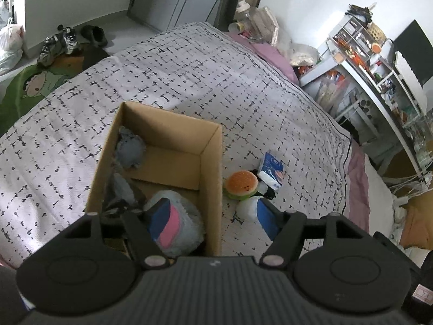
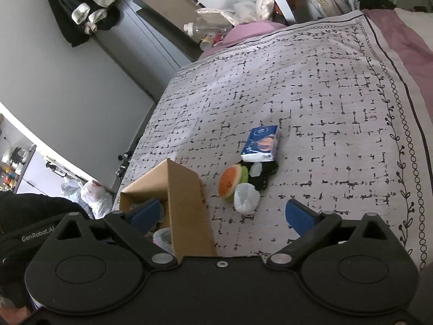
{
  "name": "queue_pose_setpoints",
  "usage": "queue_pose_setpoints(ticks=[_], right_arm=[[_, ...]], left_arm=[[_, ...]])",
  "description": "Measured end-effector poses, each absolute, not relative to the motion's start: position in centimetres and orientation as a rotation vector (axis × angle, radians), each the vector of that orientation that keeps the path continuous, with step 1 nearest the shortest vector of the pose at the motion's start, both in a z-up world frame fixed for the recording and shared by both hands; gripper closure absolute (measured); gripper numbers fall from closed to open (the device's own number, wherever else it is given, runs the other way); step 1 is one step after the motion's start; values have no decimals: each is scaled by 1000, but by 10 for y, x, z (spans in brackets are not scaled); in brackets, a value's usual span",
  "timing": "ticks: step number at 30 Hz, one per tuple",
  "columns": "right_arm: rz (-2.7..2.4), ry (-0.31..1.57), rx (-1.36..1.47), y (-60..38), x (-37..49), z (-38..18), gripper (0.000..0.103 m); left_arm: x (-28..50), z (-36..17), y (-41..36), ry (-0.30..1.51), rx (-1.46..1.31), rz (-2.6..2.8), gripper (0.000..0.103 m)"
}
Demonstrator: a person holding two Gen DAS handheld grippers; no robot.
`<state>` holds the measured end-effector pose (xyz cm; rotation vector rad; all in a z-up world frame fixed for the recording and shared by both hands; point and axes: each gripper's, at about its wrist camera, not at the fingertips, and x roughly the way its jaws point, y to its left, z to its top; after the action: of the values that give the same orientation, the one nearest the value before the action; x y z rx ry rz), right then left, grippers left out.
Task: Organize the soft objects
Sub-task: 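Move both grippers toward the burger squishy and white bag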
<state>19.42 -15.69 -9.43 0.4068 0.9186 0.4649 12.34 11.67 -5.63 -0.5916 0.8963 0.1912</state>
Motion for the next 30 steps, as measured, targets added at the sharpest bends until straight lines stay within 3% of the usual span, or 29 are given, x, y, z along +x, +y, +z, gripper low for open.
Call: queue_pose_setpoints(ticks=[20,22,27,30], right_arm=[[521,922,408,-163,213,-132,4],[528,919,409,-162,214,-136,6],[542,965,489,-161,224,-160,23],[541,975,495,-156,231,-167,26]], left_arm=[[178,-67,77,983,-429,96,34],[185,-69,76,988,-405,77,34],[202,-73,69,974,-333,27,34],[213,-77,63,975,-280,-8,34]])
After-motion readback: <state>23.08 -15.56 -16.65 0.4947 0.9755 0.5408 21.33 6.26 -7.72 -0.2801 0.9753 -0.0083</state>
